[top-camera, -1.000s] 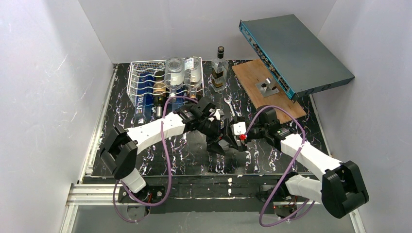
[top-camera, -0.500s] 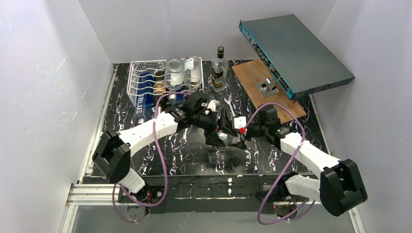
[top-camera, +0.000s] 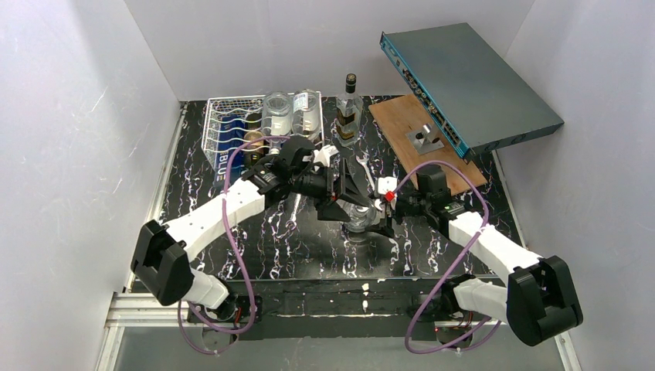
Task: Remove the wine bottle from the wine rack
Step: Place the wine bottle at the center of the board.
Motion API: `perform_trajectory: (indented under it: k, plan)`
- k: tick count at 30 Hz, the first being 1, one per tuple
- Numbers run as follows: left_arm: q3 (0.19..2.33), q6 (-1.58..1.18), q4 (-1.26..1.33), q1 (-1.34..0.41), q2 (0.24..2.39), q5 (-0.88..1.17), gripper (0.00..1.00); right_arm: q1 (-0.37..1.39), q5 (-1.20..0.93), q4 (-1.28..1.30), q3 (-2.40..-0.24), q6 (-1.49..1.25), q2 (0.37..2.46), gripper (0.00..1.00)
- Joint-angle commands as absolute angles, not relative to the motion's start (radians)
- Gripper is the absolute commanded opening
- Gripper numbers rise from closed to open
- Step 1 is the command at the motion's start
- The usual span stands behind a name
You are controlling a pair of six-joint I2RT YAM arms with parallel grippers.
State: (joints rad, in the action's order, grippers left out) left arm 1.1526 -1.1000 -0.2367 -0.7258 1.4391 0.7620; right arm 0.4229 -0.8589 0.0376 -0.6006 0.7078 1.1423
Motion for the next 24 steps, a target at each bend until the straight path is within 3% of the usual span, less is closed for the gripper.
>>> perform_trajectory:
  k: [1,10,13,24]
  plan:
    - [1.161,-1.019,-0.309,-0.714,1.348,0.74,0.86,0.409,-0.879,0.009,-0.582,0.618,1.109,1.0]
    - [1.134,-0.827,-0.369,-0.705,1.16,0.518,0.9,0.383,-0.782,-0.003,-0.583,0.481,1.075,1.0]
    - [1.063,-0.803,-0.323,-0.705,1.056,0.403,0.98,0.377,-0.76,0.09,-0.607,0.482,1.062,1.0]
    - [0.819,-0.793,-0.337,-0.692,0.684,0.14,0.98,0.356,-0.753,0.403,-0.756,0.559,0.989,1.0]
